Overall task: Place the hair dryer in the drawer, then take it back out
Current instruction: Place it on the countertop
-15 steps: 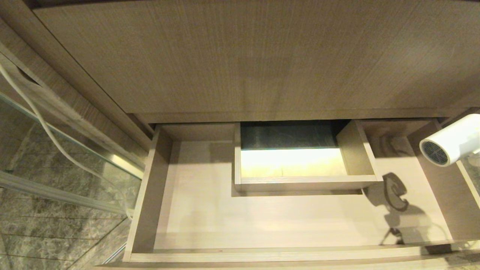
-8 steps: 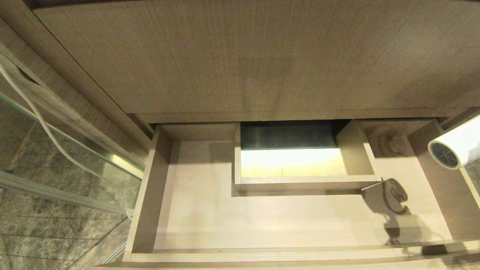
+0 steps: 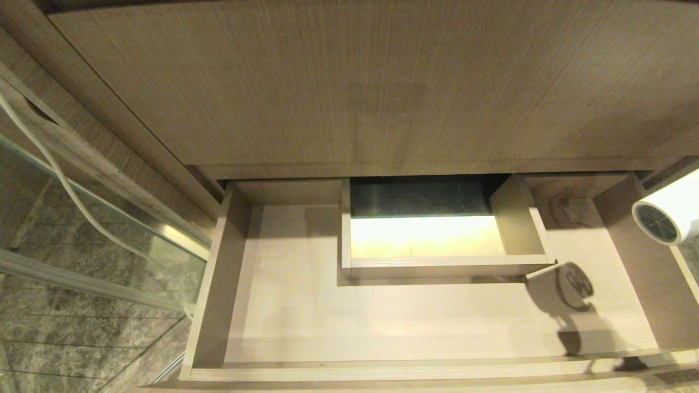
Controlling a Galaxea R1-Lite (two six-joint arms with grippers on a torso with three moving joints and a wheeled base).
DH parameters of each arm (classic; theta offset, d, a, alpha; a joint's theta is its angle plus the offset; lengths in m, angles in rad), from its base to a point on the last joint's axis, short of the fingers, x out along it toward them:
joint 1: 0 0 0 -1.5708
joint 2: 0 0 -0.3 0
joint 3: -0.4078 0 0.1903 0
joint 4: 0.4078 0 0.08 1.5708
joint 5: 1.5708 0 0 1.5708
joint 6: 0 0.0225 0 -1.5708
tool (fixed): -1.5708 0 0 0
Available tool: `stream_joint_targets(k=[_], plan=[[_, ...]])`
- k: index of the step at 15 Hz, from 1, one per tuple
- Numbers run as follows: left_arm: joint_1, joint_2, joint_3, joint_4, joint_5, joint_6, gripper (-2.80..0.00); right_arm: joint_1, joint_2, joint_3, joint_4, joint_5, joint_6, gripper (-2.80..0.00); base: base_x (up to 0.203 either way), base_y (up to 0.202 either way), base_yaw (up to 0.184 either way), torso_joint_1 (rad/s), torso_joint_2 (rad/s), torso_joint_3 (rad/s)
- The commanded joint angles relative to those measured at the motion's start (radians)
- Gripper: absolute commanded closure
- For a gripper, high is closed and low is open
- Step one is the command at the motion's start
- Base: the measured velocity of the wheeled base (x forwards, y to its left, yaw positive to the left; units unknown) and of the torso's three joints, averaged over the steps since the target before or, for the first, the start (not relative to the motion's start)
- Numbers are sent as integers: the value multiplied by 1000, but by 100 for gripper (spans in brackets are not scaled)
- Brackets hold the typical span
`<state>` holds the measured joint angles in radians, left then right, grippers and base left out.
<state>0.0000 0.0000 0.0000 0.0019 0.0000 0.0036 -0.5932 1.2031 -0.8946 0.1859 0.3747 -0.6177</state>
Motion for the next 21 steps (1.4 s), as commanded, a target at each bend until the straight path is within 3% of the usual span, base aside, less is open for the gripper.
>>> stream_joint_targets(k=[1,11,21], plan=[[0,0,0,0,0,-1,0,0,-16,11,-3,3,-4,0,0,0,0,154,-225,-32],[0,0,0,0,0,0,0,-1,-53,37,-6,3,-4,0,0,0,0,184,-463,-203],[0,0,0,0,0,1,0,-2,-68,39,-6,3,-4,0,0,0,0,344,-516,-244]])
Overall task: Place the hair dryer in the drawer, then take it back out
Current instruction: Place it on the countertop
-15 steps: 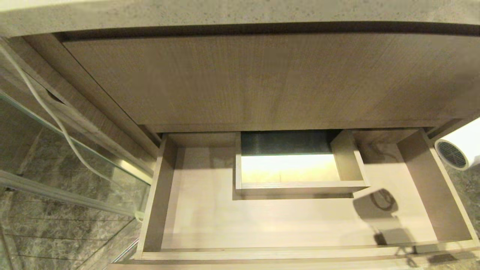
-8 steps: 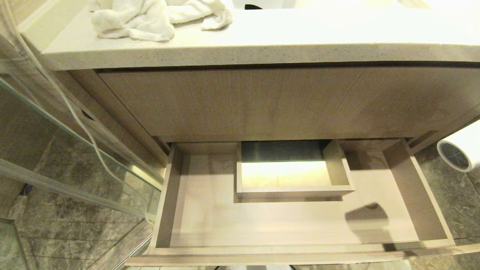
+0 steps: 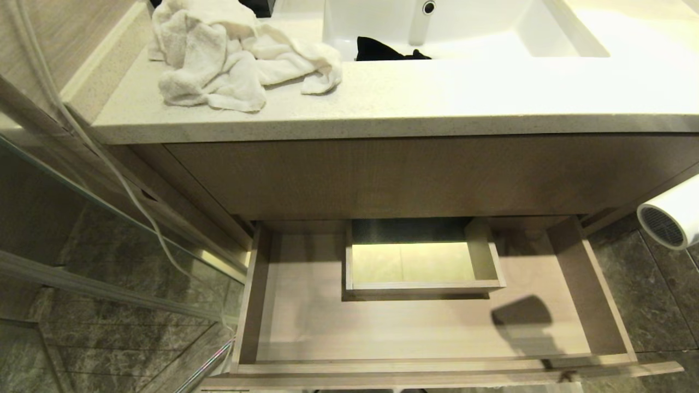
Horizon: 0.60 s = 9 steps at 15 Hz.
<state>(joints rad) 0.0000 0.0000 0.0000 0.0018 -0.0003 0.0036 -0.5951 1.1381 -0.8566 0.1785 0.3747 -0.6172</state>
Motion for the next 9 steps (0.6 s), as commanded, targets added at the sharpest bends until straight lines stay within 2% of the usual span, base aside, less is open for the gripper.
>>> stream_joint_targets(k=[1,9], plan=[[0,0,1,0,0,-1,0,-1,-3,0,1,3,-4,0,0,0,0,283,-562,-260],[0,0,0,0,0,0,0,-5,-4,-4,-4,3,-2,0,0,0,0,294,-561,-272]])
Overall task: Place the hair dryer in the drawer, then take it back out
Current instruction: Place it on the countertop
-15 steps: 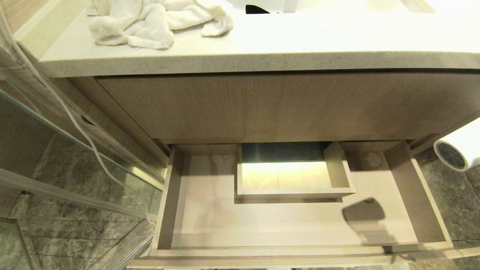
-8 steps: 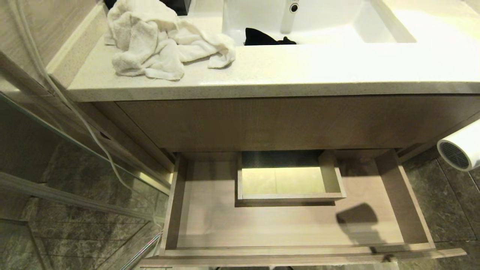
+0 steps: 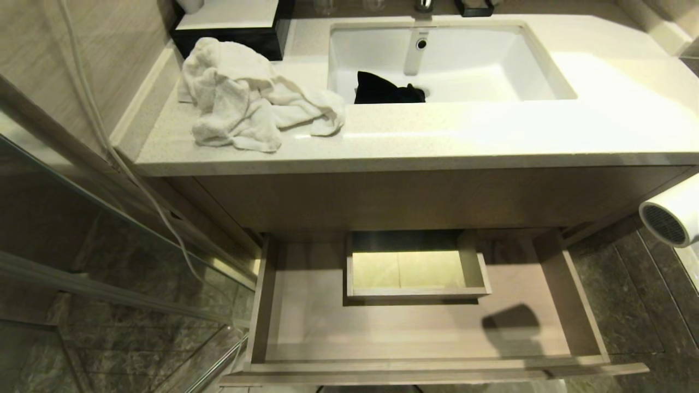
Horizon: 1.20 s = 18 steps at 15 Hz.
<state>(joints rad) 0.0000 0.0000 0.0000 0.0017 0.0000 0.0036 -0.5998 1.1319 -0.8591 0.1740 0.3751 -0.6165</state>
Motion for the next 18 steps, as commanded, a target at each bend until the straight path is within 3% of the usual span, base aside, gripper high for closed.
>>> stream_joint_targets(k=[1,7,11,18], plan=[[0,0,0,0,0,0,0,0,2,-3,2,2,-3,0,0,0,0,198,-378,-196],[0,0,1,0,0,0,0,0,-4,-6,-6,2,-5,0,0,0,0,168,-336,-162],[0,0,0,0,0,-1,0,0,3,-21,-14,2,-3,0,0,0,0,7,-12,-8],[0,0,0,0,0,-1,0,-8,10,-27,-49,2,-3,0,0,0,0,221,-14,200]])
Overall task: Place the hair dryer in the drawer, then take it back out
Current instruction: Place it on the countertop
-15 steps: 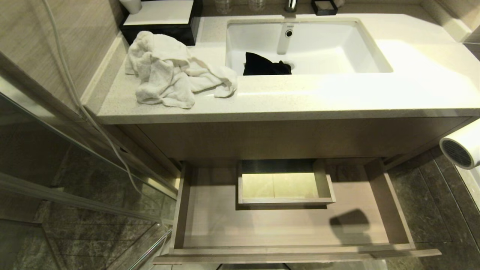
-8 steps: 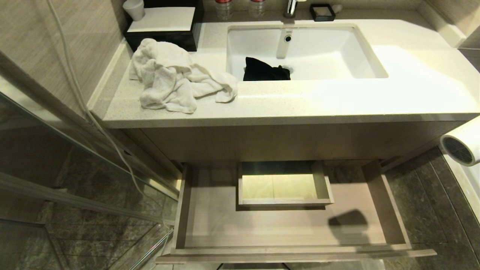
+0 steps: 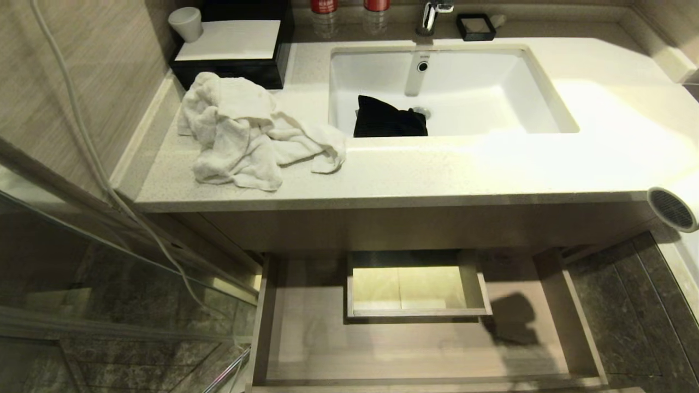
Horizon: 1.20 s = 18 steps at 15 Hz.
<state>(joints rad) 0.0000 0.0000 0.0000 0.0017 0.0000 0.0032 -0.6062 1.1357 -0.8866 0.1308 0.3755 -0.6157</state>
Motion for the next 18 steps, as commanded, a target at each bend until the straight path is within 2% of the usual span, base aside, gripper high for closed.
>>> stream_joint_targets(k=[1,7,13,18], plan=[[0,0,0,0,0,1,0,-1,12,-5,-14,2,-4,0,0,0,0,285,-59,231],[0,0,0,0,0,0,0,-34,128,-117,-15,1,1,0,0,0,0,259,-75,179],[0,0,2,0,0,0,0,-52,336,-329,-4,5,8,0,0,0,0,16,-8,11],[0,0,0,0,0,0,0,-50,459,-434,-21,43,8,0,0,0,0,0,0,0]])
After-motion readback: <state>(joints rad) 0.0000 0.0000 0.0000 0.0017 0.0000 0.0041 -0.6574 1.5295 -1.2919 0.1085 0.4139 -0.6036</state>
